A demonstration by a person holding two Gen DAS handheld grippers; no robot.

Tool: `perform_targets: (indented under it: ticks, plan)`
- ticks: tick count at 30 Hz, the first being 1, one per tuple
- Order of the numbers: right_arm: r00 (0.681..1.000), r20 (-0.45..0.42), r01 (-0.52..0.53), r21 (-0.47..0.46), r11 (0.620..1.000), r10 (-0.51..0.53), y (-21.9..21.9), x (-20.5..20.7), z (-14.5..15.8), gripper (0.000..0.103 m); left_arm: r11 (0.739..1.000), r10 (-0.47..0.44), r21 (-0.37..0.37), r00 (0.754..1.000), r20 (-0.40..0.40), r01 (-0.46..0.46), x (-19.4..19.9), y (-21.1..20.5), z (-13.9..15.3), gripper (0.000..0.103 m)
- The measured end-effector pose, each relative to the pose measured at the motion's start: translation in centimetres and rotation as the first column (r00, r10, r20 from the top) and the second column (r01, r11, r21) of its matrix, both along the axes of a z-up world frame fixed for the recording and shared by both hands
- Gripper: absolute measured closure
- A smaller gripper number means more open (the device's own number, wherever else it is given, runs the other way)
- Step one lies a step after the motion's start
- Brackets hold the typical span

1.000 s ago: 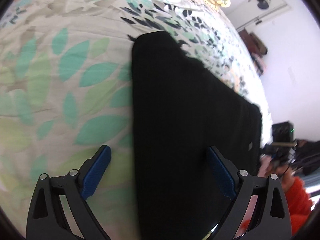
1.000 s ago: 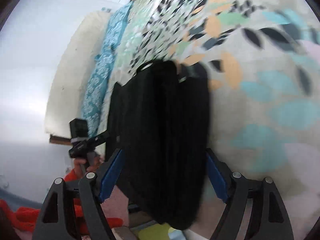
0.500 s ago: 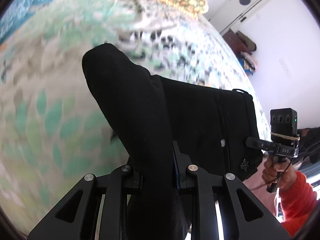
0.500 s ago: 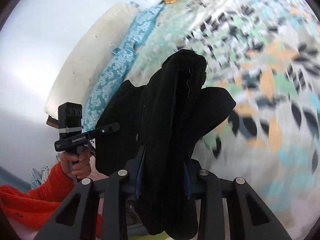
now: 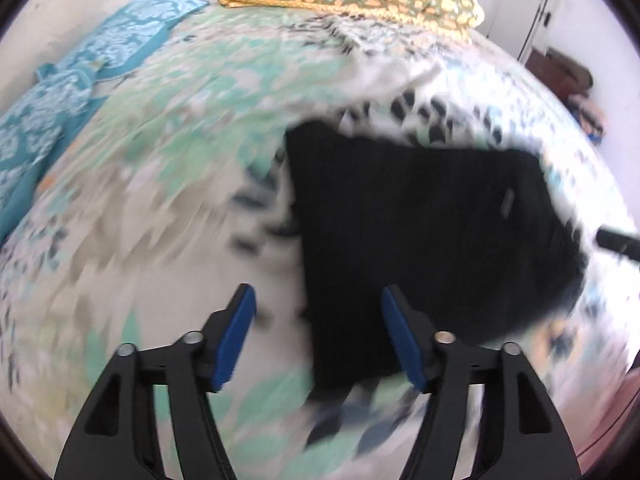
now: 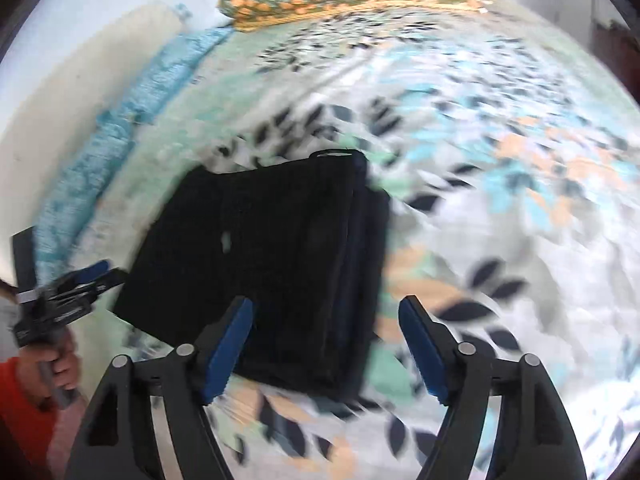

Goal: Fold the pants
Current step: 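Release the folded trousers and withdraw both grippers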

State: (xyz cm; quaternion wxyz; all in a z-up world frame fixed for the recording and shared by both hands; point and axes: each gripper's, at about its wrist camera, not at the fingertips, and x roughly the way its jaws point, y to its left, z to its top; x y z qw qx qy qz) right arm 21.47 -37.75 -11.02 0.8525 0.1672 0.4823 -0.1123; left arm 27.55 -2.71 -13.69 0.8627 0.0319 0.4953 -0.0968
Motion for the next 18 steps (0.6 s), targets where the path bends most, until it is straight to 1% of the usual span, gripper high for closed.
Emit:
perform_targets:
  ticks: [1, 3, 5, 7, 9, 10, 11, 13, 16, 17, 18]
  plan:
    - [1.0, 0.004, 0.009, -0.051, 0.999, -0.008, 1.1, -1.7, 0.1, 0.001, 1.0, 0.008, 0.014, 1.0, 0.031, -0.008, -1.8, 0.6, 0.1, 0.016]
    - [0.999, 0.013, 0.042, -0.14, 0.989, -0.04, 3.5, -4.8, 0.0, 0.0, 0.995, 0.059, 0.068, 0.991, 0.124, -0.067, -5.4, 1.2, 0.9, 0.003]
    - [0.997, 0.026, 0.07, -0.184, 0.98, -0.066, 5.9, -7.1, -0.3, 0.0, 0.989, 0.074, 0.11, 0.974, 0.214, -0.1, -8.3, 1.0, 2.0, 0.003]
    - [0.995, 0.044, 0.101, -0.191, 0.976, -0.094, 7.8, -8.7, -0.7, 0.0, 0.979, 0.044, 0.179, 0.957, 0.288, -0.099, -10.9, -0.1, 3.2, 0.001]
    - [0.992, 0.053, 0.125, -0.187, 0.974, -0.117, 9.1, -9.5, -0.2, 0.0, 0.978, 0.021, 0.191, 0.948, 0.318, -0.086, -12.0, -0.8, 5.0, 0.001]
    - [0.991, 0.059, 0.132, -0.186, 0.974, -0.123, 8.9, -10.4, 0.5, 0.0, 0.98, 0.021, 0.181, 0.945, 0.326, -0.085, -11.8, -1.2, 5.8, 0.001]
    - [0.99, 0.066, 0.133, -0.187, 0.973, -0.122, 9.5, -10.5, 1.3, 0.0, 0.981, 0.031, 0.168, 0.942, 0.335, -0.092, -12.0, -1.5, 7.0, 0.001]
    - [0.992, 0.084, 0.114, -0.216, 0.97, -0.097, 10.6, -10.9, 3.4, 0.0, 0.981, 0.05, 0.159, 0.934, 0.353, -0.112, -11.8, -2.0, 9.1, 0.001]
    - [0.988, 0.131, 0.115, -0.269, 0.956, -0.083, 11.9, -11.4, 6.8, 0.0, 0.971, 0.063, 0.188, 0.912, 0.405, -0.15, -12.4, -2.7, 12.2, 0.001]
    - [0.985, 0.149, 0.129, -0.281, 0.951, -0.09, 12.3, -11.8, 7.9, 0.0, 0.965, 0.06, 0.209, 0.91, 0.411, -0.158, -12.6, -3.0, 13.0, 0.001]
    - [0.982, 0.161, 0.142, -0.292, 0.946, -0.098, 12.7, -12.0, 8.6, 0.0, 0.963, 0.053, 0.222, 0.916, 0.398, -0.152, -12.9, -3.3, 13.5, 0.001]
